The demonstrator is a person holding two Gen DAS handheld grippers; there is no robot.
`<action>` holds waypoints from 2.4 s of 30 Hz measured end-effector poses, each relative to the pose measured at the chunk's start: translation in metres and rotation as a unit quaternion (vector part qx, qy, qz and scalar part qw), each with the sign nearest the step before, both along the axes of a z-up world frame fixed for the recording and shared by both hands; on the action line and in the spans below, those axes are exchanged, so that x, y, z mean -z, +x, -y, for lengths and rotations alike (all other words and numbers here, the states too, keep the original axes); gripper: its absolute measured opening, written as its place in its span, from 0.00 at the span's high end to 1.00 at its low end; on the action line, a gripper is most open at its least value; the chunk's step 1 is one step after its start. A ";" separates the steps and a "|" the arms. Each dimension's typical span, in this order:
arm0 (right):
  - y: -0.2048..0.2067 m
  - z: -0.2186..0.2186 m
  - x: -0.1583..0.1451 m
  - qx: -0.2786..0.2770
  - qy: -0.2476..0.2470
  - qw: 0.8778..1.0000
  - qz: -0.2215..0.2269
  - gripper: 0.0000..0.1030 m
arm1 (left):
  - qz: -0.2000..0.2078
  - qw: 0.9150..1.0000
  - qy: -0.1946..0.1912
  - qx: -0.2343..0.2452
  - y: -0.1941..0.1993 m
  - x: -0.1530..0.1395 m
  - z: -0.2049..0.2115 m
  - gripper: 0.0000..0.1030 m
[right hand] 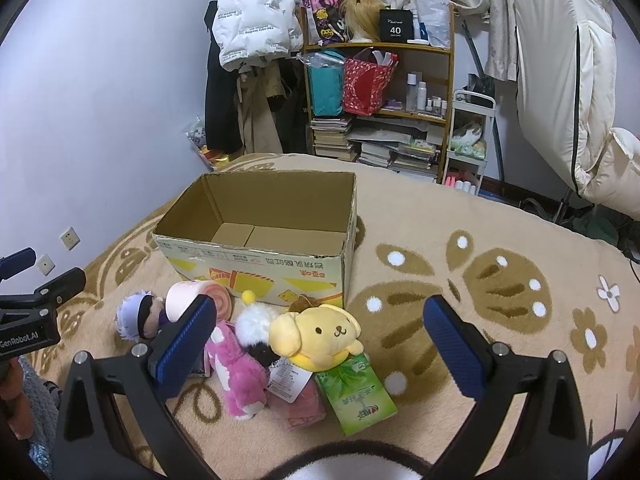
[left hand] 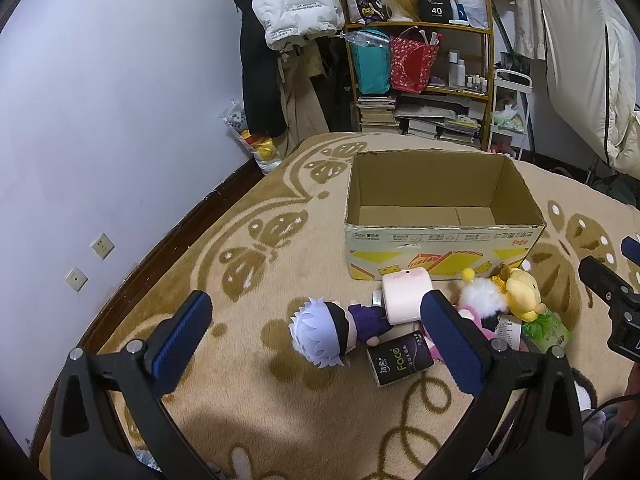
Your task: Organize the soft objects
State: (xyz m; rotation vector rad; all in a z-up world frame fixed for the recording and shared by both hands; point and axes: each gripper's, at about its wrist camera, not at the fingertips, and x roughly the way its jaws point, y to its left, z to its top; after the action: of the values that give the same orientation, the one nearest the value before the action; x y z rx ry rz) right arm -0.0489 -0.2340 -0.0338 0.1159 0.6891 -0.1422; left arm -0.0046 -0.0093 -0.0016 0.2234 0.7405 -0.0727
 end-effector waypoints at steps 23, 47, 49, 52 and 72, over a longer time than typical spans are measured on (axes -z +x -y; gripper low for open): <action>0.003 0.001 0.001 0.000 0.003 1.000 -0.007 0.00 | -0.003 1.000 0.000 -0.001 0.000 0.002 -0.001 0.00; 0.001 0.004 0.005 0.000 0.005 1.000 -0.011 0.00 | -0.004 1.000 0.001 -0.001 -0.001 0.004 0.001 0.00; 0.002 0.004 0.006 -0.001 0.004 1.000 -0.013 0.00 | -0.004 1.000 0.001 -0.001 0.000 0.004 0.000 0.00; 0.002 0.004 0.006 -0.001 0.004 1.000 -0.015 0.00 | -0.005 1.000 0.001 -0.001 0.000 0.004 0.000 0.00; 0.002 0.003 0.006 0.000 0.003 1.000 -0.016 0.00 | -0.006 1.000 0.000 -0.001 0.000 0.004 -0.001 0.00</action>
State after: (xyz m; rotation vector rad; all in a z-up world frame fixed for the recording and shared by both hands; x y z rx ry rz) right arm -0.0468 -0.2373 -0.0399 0.1187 0.7215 -0.1419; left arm -0.0041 -0.0086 -0.0056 0.2232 0.7524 -0.0718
